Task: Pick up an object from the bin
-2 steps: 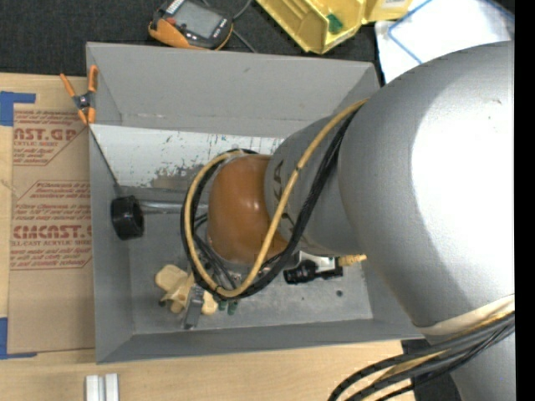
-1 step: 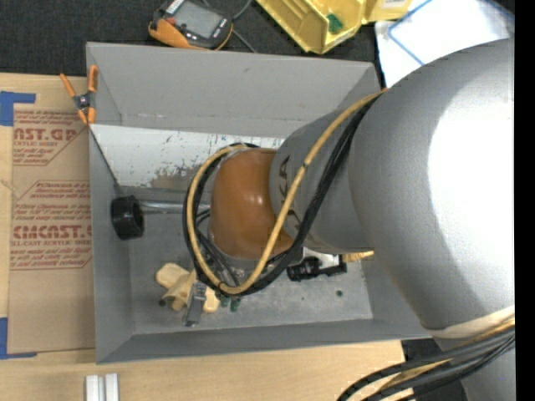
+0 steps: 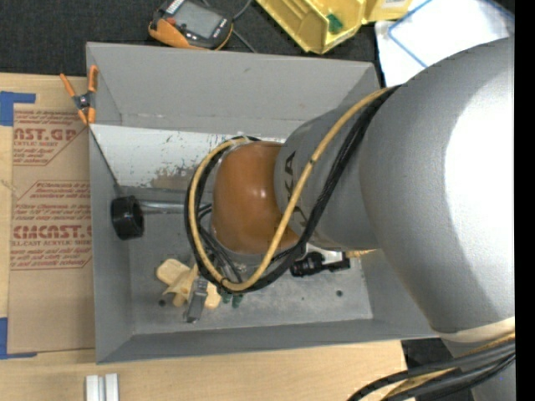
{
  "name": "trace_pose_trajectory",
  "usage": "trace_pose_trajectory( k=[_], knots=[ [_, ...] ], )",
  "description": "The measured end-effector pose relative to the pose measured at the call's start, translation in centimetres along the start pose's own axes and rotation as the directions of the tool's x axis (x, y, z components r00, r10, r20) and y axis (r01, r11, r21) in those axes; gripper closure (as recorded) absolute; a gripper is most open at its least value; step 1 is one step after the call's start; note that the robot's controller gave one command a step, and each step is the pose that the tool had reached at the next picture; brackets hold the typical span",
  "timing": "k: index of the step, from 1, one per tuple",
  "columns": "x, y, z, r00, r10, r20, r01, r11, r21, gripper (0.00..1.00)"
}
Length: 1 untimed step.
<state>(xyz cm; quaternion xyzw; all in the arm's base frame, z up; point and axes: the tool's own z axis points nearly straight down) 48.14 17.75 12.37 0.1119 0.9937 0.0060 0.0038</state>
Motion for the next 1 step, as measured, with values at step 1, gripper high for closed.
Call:
trace_pose_trajectory(
  k=[1],
  knots=[
    [0.1,-0.02,-1.7,1.0,-0.001,-0.004,0.001,1.0,0.002,1.0]
  ],
)
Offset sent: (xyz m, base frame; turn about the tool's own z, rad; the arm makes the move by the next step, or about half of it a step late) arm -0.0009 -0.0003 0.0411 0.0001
